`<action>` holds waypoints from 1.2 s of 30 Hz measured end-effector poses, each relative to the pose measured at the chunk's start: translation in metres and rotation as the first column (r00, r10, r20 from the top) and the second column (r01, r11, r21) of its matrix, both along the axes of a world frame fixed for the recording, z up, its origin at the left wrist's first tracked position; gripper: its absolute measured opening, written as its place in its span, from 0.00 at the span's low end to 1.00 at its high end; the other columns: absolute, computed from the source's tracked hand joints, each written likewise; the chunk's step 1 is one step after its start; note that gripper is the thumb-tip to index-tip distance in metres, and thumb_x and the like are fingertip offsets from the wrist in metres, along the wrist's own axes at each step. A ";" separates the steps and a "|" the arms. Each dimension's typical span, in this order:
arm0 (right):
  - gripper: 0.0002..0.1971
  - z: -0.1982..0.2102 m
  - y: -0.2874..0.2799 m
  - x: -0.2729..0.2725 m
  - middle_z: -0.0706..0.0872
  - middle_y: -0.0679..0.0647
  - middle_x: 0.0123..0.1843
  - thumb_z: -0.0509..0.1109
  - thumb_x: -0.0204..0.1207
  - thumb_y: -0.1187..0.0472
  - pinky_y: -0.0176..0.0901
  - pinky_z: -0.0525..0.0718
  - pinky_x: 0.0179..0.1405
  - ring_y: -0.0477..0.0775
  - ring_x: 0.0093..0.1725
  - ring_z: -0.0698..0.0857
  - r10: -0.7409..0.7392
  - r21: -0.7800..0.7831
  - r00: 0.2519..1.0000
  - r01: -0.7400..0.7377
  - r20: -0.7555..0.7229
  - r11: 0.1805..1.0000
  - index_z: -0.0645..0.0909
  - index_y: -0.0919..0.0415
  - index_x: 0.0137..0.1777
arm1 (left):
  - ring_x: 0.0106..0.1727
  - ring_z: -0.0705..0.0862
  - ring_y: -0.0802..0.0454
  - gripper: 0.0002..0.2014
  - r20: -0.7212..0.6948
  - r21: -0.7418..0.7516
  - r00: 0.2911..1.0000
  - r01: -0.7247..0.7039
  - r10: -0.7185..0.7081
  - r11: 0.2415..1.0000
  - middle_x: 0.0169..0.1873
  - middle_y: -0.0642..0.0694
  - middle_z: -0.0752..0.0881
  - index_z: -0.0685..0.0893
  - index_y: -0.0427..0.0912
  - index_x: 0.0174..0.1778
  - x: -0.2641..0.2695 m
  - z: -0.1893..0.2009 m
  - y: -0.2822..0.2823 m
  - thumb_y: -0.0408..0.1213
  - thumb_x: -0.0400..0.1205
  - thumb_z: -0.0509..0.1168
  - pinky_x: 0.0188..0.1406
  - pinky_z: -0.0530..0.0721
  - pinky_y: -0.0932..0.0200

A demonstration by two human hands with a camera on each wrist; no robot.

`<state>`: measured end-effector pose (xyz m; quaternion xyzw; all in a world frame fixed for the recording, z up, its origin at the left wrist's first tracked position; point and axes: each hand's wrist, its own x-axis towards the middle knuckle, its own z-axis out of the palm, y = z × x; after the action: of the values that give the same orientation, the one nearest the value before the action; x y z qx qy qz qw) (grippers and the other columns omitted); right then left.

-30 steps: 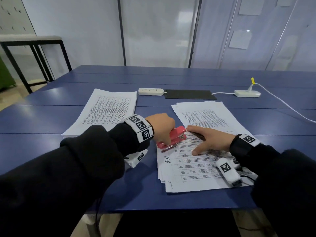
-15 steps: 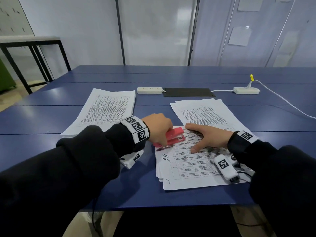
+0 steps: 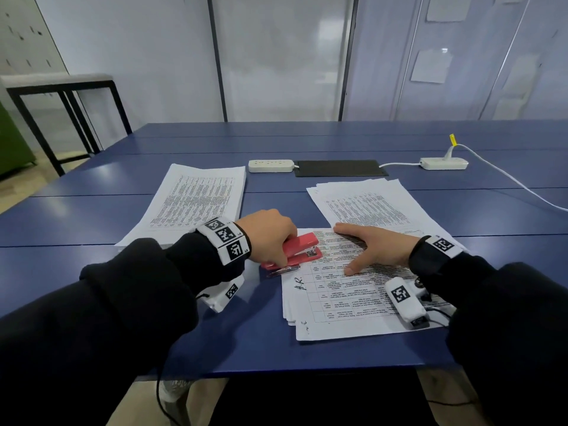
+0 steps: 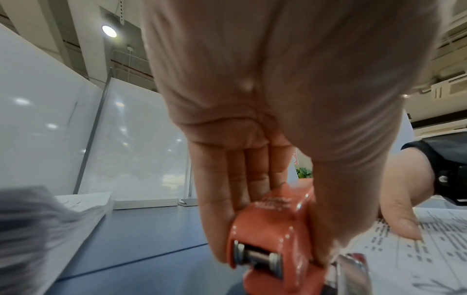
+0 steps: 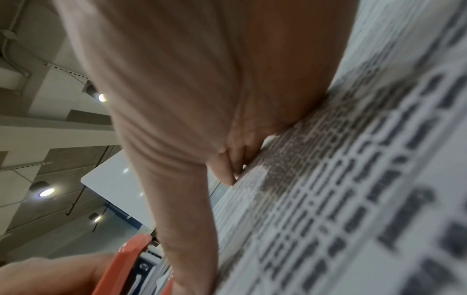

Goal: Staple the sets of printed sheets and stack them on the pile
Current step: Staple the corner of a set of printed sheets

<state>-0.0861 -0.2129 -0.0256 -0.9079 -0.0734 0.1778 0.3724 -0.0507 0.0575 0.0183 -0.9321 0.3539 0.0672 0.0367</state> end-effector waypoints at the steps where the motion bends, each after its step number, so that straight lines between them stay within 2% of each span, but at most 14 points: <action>1: 0.51 -0.001 0.000 -0.001 0.71 0.37 0.79 0.89 0.66 0.60 0.33 0.69 0.69 0.45 0.75 0.74 0.000 0.004 1.000 0.000 -0.010 1.000 0.66 0.51 0.88 | 0.44 0.87 0.46 0.12 -0.004 -0.011 1.000 -0.002 0.002 1.000 0.41 0.50 0.90 0.89 0.48 0.51 0.000 0.001 0.003 0.46 0.73 0.75 0.46 0.90 0.49; 4: 0.48 -0.002 0.007 -0.002 0.77 0.45 0.82 0.87 0.65 0.48 0.40 0.69 0.79 0.44 0.77 0.76 -0.141 0.198 0.986 0.121 0.089 0.973 0.71 0.53 0.85 | 0.40 0.84 0.53 0.13 -0.029 -0.122 1.000 -0.015 0.011 0.992 0.39 0.53 0.88 0.89 0.49 0.53 0.000 0.008 0.013 0.45 0.73 0.77 0.43 0.87 0.54; 7: 0.36 0.011 0.023 0.004 0.90 0.50 0.69 0.78 0.69 0.33 0.58 0.77 0.80 0.49 0.70 0.86 -0.359 0.558 0.925 0.235 0.124 0.796 0.83 0.52 0.74 | 0.38 0.84 0.61 0.15 -0.059 -0.319 0.998 -0.025 0.006 0.947 0.36 0.58 0.88 0.90 0.54 0.53 0.006 0.023 0.020 0.43 0.71 0.79 0.41 0.84 0.60; 9: 0.37 0.020 0.041 0.007 0.93 0.60 0.59 0.70 0.73 0.29 0.65 0.91 0.55 0.64 0.58 0.91 -0.247 0.633 0.962 0.264 -0.117 0.728 0.85 0.59 0.70 | 0.37 0.85 0.63 0.15 -0.099 -0.411 0.995 -0.042 0.001 0.911 0.36 0.59 0.89 0.92 0.56 0.53 0.011 0.028 0.020 0.42 0.70 0.79 0.41 0.83 0.62; 10: 0.39 0.020 0.050 0.006 0.92 0.65 0.57 0.68 0.74 0.28 0.61 0.92 0.40 0.69 0.52 0.91 -0.148 0.625 0.966 0.250 -0.211 0.739 0.85 0.63 0.69 | 0.36 0.84 0.63 0.14 -0.119 -0.441 0.993 -0.056 0.003 0.896 0.35 0.59 0.90 0.93 0.56 0.51 0.013 0.027 0.019 0.42 0.70 0.79 0.40 0.82 0.63; 13: 0.32 0.004 0.068 0.006 0.88 0.69 0.50 0.69 0.78 0.36 0.48 0.87 0.24 0.63 0.34 0.88 -0.039 0.639 0.965 0.203 -0.261 0.742 0.86 0.67 0.64 | 0.37 0.86 0.59 0.12 -0.223 -0.533 0.974 -0.144 0.026 0.834 0.35 0.56 0.91 0.94 0.56 0.48 0.020 0.014 0.018 0.44 0.69 0.81 0.43 0.85 0.58; 15: 0.23 -0.004 0.071 0.010 0.85 0.69 0.43 0.70 0.78 0.44 0.46 0.86 0.22 0.59 0.27 0.85 -0.074 0.697 0.964 0.236 -0.255 0.677 0.89 0.63 0.60 | 0.42 0.89 0.53 0.13 -0.334 -0.644 0.942 -0.250 0.028 0.723 0.39 0.51 0.93 0.94 0.55 0.48 0.024 0.000 0.019 0.43 0.68 0.82 0.51 0.89 0.51; 17: 0.22 -0.007 0.070 0.015 0.84 0.65 0.38 0.72 0.76 0.48 0.47 0.88 0.23 0.57 0.27 0.84 -0.118 0.762 0.950 0.302 -0.288 0.573 0.88 0.64 0.62 | 0.45 0.91 0.50 0.16 -0.468 -0.771 0.884 -0.404 -0.007 0.493 0.45 0.46 0.93 0.93 0.50 0.54 0.025 -0.015 0.019 0.38 0.71 0.84 0.57 0.92 0.48; 19: 0.25 -0.011 0.067 0.019 0.86 0.62 0.39 0.72 0.75 0.52 0.47 0.90 0.27 0.54 0.32 0.85 -0.156 0.814 0.938 0.347 -0.311 0.466 0.83 0.69 0.67 | 0.46 0.91 0.51 0.16 -0.611 -0.769 0.789 -0.573 -0.064 0.285 0.49 0.45 0.93 0.91 0.42 0.60 0.021 -0.026 0.017 0.34 0.77 0.81 0.52 0.92 0.51; 20: 0.27 -0.013 0.066 0.020 0.87 0.61 0.41 0.71 0.76 0.53 0.47 0.89 0.29 0.54 0.35 0.85 -0.171 0.830 0.934 0.356 -0.312 0.430 0.82 0.71 0.69 | 0.47 0.91 0.49 0.15 -0.683 -0.723 0.723 -0.650 -0.104 0.232 0.50 0.44 0.93 0.90 0.39 0.61 0.017 -0.029 0.015 0.34 0.79 0.80 0.49 0.92 0.52; 23: 0.27 -0.018 0.064 0.022 0.87 0.63 0.46 0.71 0.76 0.55 0.49 0.89 0.34 0.54 0.38 0.85 -0.194 0.846 0.935 0.353 -0.298 0.399 0.81 0.73 0.71 | 0.48 0.93 0.43 0.15 -0.784 -0.621 0.597 -0.757 -0.170 0.205 0.48 0.36 0.92 0.88 0.26 0.60 0.010 -0.034 0.008 0.31 0.81 0.77 0.45 0.93 0.53; 26: 0.25 -0.020 0.063 0.022 0.86 0.64 0.47 0.72 0.77 0.57 0.52 0.90 0.37 0.56 0.39 0.86 -0.190 0.846 0.945 0.325 -0.268 0.423 0.80 0.73 0.69 | 0.42 0.93 0.46 0.13 -0.776 -0.631 0.614 -0.755 -0.145 0.180 0.49 0.28 0.92 0.88 0.22 0.57 0.011 -0.038 0.007 0.26 0.81 0.76 0.40 0.94 0.55; 32: 0.18 -0.017 0.065 0.017 0.87 0.64 0.47 0.76 0.76 0.64 0.54 0.91 0.37 0.59 0.40 0.87 -0.184 0.821 0.973 0.215 -0.137 0.528 0.83 0.70 0.64 | 0.37 0.93 0.45 0.11 -0.778 -0.626 0.624 -0.758 -0.077 0.185 0.48 0.28 0.93 0.88 0.21 0.55 0.015 -0.044 0.013 0.23 0.79 0.76 0.37 0.94 0.57; 36: 0.14 -0.014 0.064 0.014 0.87 0.64 0.45 0.74 0.76 0.65 0.53 0.92 0.37 0.59 0.39 0.87 -0.240 0.832 0.968 0.195 -0.078 0.519 0.85 0.67 0.60 | 0.35 0.93 0.45 0.06 -0.745 -0.662 0.667 -0.732 -0.031 0.161 0.39 0.33 0.93 0.90 0.25 0.50 0.014 -0.040 0.013 0.24 0.80 0.76 0.36 0.94 0.56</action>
<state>-0.0719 -0.1492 -0.0394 -0.6278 -0.0436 0.0525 0.7754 -0.0365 0.0708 -0.0213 -0.7346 0.0601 0.1432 -0.6604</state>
